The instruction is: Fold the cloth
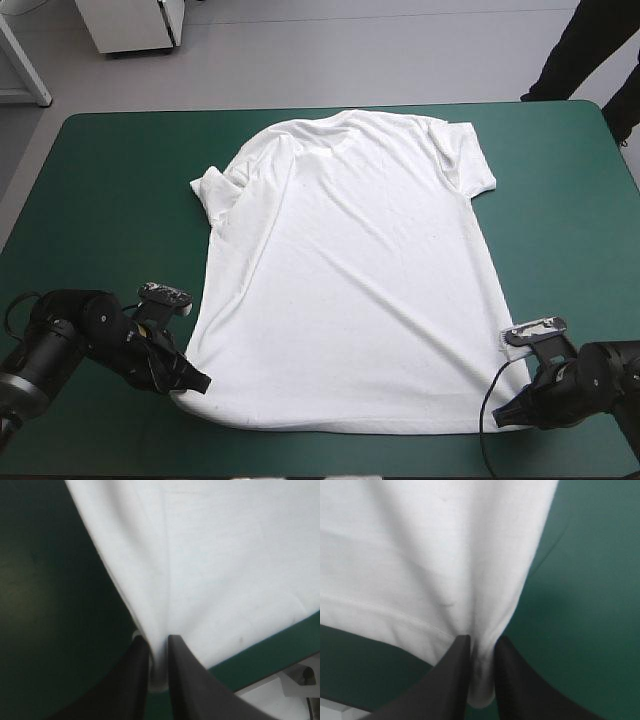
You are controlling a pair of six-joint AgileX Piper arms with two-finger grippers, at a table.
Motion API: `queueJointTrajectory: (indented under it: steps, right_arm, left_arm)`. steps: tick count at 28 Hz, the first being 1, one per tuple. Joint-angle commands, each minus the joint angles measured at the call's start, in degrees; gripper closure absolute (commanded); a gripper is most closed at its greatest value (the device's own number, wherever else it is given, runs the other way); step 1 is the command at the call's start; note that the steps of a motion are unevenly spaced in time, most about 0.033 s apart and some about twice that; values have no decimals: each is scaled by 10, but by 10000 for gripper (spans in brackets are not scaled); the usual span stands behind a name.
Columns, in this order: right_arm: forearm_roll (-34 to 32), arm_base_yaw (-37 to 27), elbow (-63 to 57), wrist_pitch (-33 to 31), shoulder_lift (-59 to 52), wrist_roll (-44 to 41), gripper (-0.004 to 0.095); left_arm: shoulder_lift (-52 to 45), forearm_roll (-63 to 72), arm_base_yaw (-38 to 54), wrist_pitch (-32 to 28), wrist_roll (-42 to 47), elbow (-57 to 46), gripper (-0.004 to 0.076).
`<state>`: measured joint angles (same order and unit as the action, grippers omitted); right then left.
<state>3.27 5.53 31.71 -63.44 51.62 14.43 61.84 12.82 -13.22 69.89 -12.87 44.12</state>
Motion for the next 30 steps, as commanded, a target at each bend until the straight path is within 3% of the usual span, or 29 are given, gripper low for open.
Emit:
queueJointTrajectory:
  steps: [1, 4, 6, 12, 23, 30]
  right_arm:
    - [0, 2, 46, -18, -7, -10, 583]
    - [-5, 2, 83, -34, -9, -25, 466]
    - [-5, 2, 108, -30, -9, -34, 434]
    - [-47, 2, 201, 17, 46, -59, 435]
    - [-50, 2, 394, 57, 288, -71, 435]
    - [-39, 1, 505, 57, 388, -69, 435]
  left_arm:
    - [-15, 16, -4, 39, 7, 32, 437]
    - [-26, 26, -4, 39, 21, 46, 286]
    - [-34, 27, -4, 39, 33, 63, 247]
    - [-6, -64, -3, -8, 63, 171, 248]
    - [211, -93, -1, -128, 63, 324, 248]
    - [340, -85, 41, -145, 50, 363, 250]
